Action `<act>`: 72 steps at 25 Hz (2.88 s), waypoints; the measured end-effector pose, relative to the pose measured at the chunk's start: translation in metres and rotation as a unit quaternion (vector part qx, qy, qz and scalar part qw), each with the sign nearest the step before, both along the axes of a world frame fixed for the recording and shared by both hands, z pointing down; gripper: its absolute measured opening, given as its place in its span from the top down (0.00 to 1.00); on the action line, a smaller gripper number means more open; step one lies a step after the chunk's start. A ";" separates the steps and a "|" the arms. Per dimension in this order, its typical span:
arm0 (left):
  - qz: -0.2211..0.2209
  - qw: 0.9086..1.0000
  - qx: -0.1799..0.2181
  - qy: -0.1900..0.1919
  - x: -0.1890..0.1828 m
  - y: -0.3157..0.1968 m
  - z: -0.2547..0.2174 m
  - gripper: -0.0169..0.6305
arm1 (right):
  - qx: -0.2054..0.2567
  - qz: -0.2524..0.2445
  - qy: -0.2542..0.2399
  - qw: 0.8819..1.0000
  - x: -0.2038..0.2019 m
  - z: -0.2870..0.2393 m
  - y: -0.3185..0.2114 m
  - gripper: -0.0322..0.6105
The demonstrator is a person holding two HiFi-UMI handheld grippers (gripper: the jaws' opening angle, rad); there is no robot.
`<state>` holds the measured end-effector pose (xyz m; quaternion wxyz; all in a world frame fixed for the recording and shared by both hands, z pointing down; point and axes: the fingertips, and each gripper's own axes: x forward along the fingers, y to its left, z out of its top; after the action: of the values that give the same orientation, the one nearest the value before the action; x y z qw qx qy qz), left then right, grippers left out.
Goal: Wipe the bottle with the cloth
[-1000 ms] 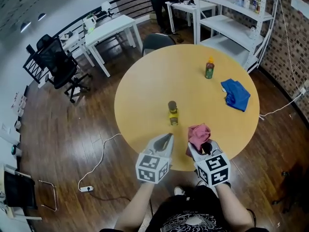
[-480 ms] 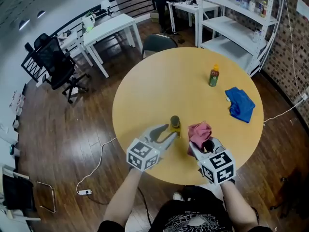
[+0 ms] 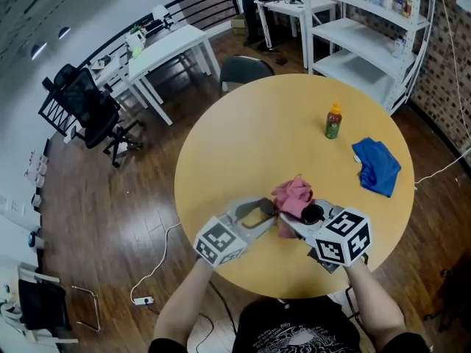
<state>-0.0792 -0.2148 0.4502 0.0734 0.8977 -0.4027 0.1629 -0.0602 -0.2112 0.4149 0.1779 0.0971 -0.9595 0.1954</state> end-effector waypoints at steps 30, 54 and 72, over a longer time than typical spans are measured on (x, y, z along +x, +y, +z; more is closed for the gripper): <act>0.097 0.995 0.027 0.005 -0.011 0.004 -0.007 0.73 | -0.065 0.180 0.008 0.982 -0.015 0.112 -0.004 0.79; 0.083 0.996 0.015 -0.003 -0.003 -0.005 -0.006 0.73 | 0.031 0.340 0.102 0.934 -0.011 0.155 0.021 0.79; 0.091 0.996 0.014 -0.008 0.003 -0.005 -0.005 0.73 | 0.061 0.287 0.133 0.947 -0.068 0.154 0.043 0.79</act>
<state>-0.0763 -0.2195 0.4456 0.0425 0.9302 -0.3227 0.1699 -0.1283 -0.1681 0.5690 0.2342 0.4039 -0.8689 0.1641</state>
